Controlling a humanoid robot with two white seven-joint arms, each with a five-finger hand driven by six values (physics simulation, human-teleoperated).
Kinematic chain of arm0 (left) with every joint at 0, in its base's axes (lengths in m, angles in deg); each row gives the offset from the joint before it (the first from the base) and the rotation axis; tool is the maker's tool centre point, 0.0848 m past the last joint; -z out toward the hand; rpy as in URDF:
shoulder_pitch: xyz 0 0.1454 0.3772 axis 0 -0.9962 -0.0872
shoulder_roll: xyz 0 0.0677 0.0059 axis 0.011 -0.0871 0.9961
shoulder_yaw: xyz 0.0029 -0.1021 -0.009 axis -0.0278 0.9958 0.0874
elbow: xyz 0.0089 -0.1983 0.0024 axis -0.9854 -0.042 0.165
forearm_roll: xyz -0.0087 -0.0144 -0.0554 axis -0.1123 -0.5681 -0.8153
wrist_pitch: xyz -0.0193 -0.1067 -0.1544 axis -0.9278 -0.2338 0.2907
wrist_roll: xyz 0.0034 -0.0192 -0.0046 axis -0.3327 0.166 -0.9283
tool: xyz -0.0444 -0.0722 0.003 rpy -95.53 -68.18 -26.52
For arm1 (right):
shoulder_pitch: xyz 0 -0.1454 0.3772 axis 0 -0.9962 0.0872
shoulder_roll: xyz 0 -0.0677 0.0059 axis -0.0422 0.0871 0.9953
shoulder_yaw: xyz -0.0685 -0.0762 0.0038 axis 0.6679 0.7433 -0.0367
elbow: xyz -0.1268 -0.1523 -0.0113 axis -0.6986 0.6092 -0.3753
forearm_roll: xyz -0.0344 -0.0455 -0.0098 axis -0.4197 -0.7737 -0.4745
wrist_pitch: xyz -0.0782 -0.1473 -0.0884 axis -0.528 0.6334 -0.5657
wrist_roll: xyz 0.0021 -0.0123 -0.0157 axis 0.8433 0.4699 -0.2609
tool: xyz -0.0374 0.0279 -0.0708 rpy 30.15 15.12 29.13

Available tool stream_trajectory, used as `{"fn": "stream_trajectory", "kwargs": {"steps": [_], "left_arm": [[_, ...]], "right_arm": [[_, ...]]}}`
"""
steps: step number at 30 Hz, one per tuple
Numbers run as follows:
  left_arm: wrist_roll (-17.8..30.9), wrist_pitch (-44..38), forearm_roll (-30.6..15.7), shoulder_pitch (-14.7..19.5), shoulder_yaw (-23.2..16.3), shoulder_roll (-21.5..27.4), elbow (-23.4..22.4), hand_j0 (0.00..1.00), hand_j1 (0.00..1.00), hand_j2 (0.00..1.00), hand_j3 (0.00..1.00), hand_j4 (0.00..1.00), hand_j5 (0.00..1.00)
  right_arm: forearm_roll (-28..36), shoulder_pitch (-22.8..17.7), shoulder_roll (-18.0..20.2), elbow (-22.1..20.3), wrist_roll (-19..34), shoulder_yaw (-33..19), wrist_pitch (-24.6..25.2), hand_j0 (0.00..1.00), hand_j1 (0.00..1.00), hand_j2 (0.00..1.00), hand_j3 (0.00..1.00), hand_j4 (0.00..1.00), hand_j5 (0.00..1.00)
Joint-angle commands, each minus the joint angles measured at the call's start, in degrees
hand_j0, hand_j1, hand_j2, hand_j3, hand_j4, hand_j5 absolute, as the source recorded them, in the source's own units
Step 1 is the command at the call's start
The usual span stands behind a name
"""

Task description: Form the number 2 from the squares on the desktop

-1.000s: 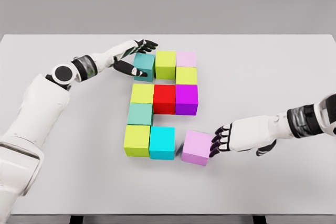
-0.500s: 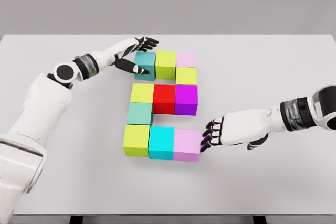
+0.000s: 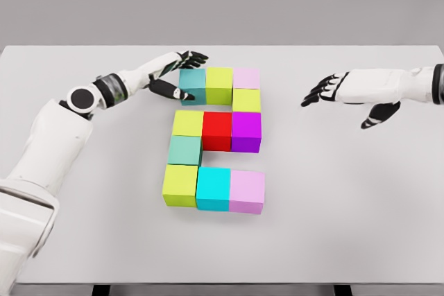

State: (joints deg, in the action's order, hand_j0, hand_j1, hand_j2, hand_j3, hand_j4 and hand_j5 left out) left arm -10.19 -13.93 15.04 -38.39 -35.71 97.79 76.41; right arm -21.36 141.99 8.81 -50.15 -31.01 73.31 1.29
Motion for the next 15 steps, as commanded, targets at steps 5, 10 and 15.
{"fn": "stream_trajectory", "kwargs": {"steps": [5, 10, 15], "left_arm": [[1.1, 4.5, -3.7, -0.3, 0.2, 5.3, 5.1, 0.88, 0.88, 0.88, 0.88, 0.88, 0.88], [1.1, 4.5, -7.8, -6.9, -2.5, 20.6, 20.3, 1.00, 1.00, 1.00, 1.00, 1.00, 1.00], [1.1, 4.5, -7.7, -11.5, -3.7, 29.3, 20.9, 1.00, 1.00, 1.00, 1.00, 1.00, 1.00]], "right_arm": [[1.6, 0.2, 0.3, 1.2, 0.0, -0.9, 0.1, 1.00, 1.00, 1.00, 1.00, 1.00, 1.00], [2.7, 0.4, 0.3, 2.4, 0.0, -1.8, 0.1, 1.00, 1.00, 1.00, 1.00, 1.00, 1.00], [5.7, 0.4, 0.4, 4.5, 0.0, -1.8, 0.1, 1.00, 1.00, 1.00, 1.00, 1.00, 1.00]]}}
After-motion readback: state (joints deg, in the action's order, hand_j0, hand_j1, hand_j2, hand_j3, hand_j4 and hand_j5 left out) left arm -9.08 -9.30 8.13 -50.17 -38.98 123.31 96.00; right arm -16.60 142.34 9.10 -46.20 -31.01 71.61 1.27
